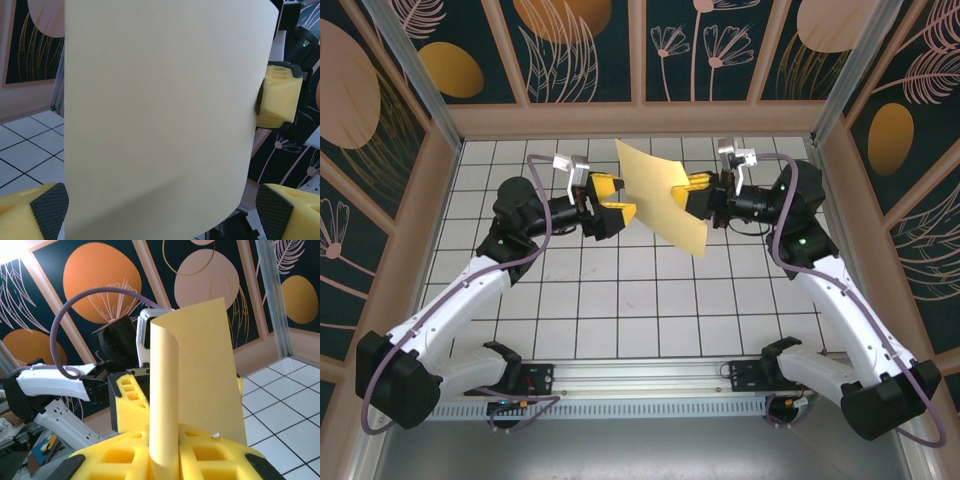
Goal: Fold a paper plane with a square sheet of paper (fold left side to right side)
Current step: Pick up the square sheet of paper from the center of the table.
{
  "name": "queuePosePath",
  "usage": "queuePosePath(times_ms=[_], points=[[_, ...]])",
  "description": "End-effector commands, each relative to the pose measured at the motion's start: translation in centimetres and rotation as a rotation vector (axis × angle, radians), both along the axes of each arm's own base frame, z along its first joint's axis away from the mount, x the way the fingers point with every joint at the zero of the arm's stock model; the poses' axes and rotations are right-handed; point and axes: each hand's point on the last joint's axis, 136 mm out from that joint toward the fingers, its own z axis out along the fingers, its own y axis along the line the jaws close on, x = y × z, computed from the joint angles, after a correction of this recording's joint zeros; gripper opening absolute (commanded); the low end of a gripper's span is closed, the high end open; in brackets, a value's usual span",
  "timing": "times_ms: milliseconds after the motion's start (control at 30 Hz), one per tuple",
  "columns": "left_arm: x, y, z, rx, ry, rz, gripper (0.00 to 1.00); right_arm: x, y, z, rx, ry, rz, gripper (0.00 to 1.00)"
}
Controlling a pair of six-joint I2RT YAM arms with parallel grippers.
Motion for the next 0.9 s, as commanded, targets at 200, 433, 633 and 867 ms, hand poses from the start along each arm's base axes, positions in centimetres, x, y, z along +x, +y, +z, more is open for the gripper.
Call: queuePosePath(times_ms=[200,433,633,867], points=[[-1.0,0.5,1.5,-0.005,-0.081,-0.004,0.98,-2.6,-1.0,2.0,-0.010,-0.113,0.010,0.19],[-1.9,0.3,1.8,-0.026,-0.088,-0.064,0.96,-3.1,-0.9,2.2,0.002,-0.125,0.037,0.19],[-2.6,0.2,1.9,-0.040,-0.091,-0.101,0.64,-1.4,-1.1,1.6,-0.010,-0.102,-0.044,0.19],[-1.5,0.4,-0.1,-0.032,-0.026,-0.039,0.06,2.0,-2.6,0.0,-0.022,-0.035,-0.197,0.21]])
